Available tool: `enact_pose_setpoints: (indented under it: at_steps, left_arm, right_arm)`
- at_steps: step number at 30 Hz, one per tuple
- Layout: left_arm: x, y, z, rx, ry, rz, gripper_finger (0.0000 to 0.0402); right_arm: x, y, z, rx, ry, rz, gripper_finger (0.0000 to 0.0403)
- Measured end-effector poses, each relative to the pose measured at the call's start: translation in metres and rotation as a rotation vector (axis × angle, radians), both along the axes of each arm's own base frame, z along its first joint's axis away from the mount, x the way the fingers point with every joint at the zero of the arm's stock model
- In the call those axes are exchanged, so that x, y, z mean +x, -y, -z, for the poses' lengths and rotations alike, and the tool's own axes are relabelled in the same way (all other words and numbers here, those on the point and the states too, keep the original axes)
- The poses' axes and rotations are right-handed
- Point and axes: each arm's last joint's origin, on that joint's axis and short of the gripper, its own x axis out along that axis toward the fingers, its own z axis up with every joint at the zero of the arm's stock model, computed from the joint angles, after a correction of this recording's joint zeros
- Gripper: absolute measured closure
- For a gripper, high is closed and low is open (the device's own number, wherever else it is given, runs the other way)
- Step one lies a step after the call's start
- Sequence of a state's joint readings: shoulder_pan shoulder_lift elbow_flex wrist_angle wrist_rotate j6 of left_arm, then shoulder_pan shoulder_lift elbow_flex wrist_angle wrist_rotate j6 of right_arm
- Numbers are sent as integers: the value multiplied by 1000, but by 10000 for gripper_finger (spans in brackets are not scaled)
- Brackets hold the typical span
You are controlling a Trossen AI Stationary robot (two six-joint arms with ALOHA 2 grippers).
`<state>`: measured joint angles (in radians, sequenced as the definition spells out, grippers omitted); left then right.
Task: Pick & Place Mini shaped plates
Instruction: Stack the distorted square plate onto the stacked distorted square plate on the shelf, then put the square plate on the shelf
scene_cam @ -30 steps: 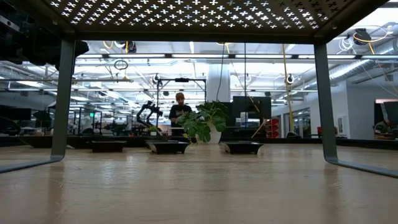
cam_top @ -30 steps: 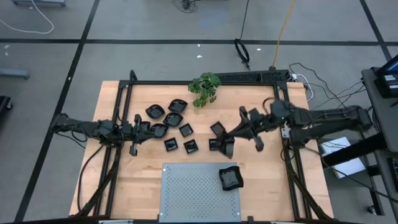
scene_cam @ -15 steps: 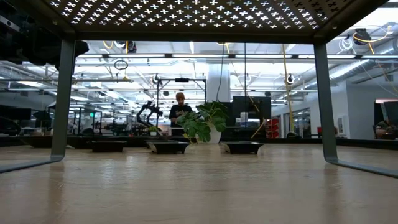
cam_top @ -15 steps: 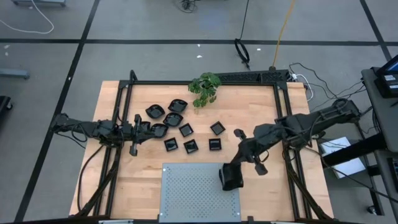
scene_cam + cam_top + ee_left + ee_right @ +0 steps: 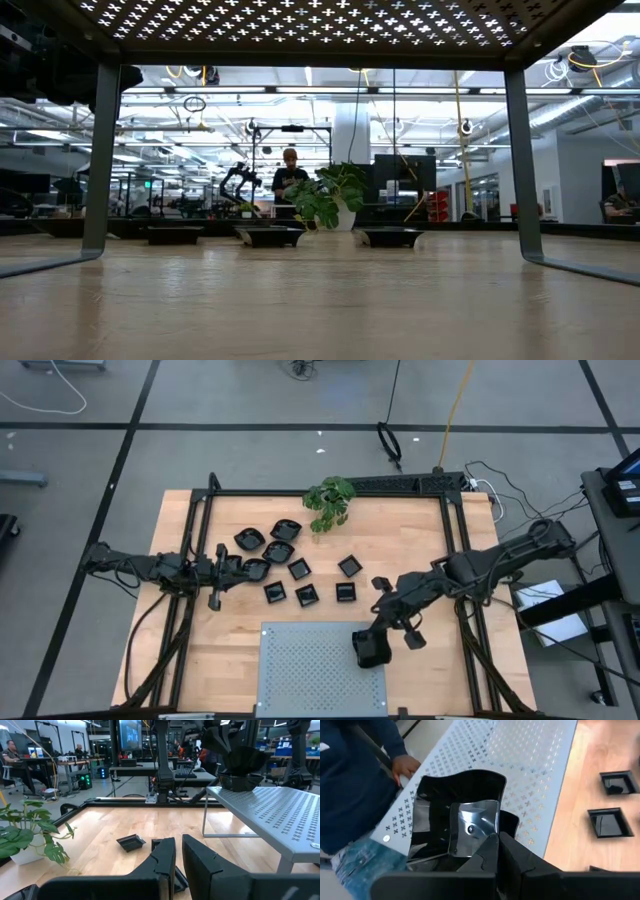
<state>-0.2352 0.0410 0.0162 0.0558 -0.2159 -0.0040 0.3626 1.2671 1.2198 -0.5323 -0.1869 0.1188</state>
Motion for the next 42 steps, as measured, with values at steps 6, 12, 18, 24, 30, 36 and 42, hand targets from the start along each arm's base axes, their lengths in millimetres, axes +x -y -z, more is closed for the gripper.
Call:
enact_pose_setpoints:
  at_steps: [6,12,18,24,30,36,42]
  left_arm:
    - [0,0,0,0,0,0,366]
    - [0,0,0,0,0,0,366]
    - [0,0,0,0,0,0,366]
    - [0,0,0,0,0,0,366]
    - [0,0,0,0,0,0,366]
    - [0,0,0,0,0,0,366]
    - [0,0,0,0,0,0,366]
  right_arm:
    - [2,-1,4,-8,-19,1,403]
    - [2,-1,4,-9,-24,-1,403]
    - [2,-1,4,-31,-10,-22,403]
    - [2,-1,4,-43,0,-33,403]
    - [2,-1,4,-42,1,-33,389]
    - [2,-1,3,-41,9,-32,350]
    - [-1,2,-10,-13,113,-29,315]
